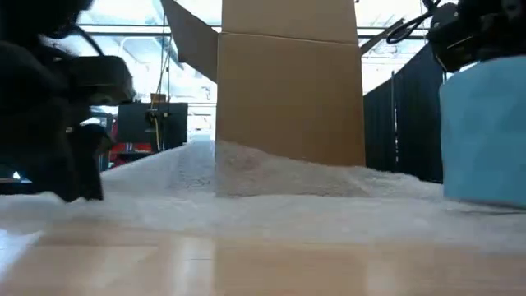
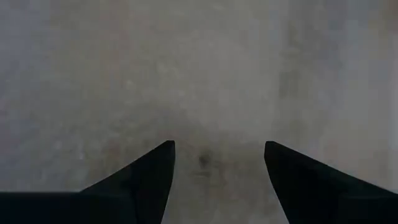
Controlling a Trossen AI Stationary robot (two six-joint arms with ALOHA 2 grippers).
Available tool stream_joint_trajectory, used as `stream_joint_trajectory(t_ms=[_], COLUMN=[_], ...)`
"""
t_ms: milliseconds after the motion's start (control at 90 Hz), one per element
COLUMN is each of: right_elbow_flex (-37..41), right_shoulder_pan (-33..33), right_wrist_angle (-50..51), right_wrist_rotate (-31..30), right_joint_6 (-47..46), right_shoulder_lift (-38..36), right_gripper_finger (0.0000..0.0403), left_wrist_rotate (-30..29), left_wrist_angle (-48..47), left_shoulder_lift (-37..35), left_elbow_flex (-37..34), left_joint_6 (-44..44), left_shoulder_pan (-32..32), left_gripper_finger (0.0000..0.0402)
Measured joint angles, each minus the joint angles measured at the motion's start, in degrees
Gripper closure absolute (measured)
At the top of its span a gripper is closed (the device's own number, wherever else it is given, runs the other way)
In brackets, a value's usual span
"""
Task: Wrap mug
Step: Wrap the blue cup with bubble wrap
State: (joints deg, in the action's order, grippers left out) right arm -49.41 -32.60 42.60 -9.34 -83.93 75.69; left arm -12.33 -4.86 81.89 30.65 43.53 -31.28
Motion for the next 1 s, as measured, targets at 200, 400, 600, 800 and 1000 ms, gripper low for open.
stream_joint_trajectory(t_ms=[200, 400, 600, 800, 1000], right_elbow_flex=[0.02, -0.01, -1.08, -11.19, -24.35], right_shoulder_pan=[0.13, 0.4, 1.99, 5.72, 9.18], right_wrist_angle=[5.44, -8.22, -35.26, -28.47, -11.07], right_wrist_rotate=[-1.84, -12.05, -14.22, -16.18, -11.28], right_joint_6=[-0.05, 3.82, 15.42, 18.82, 23.57], right_shoulder_lift=[-6.79, -6.61, 4.31, 16.52, 23.07], right_gripper_finger=[0.0402, 0.0402, 0.0402, 0.0402, 0.0402], left_wrist_rotate=[4.93, 8.67, 8.52, 5.61, 2.94], left_wrist_angle=[5.87, 10.52, -2.83, -23.27, -28.64], left_shoulder_lift=[0.02, -0.09, -0.28, -0.42, -0.42], left_elbow_flex=[-0.3, 2.82, 13.2, 26.06, 29.14], left_joint_6=[4.23, 3.59, -3.03, -6.77, -7.51], left_shoulder_pan=[-4.9, -6.54, -5.78, -7.53, -10.04], left_gripper_finger=[0.0167, 0.0167, 0.0167, 0.0167, 0.0167])
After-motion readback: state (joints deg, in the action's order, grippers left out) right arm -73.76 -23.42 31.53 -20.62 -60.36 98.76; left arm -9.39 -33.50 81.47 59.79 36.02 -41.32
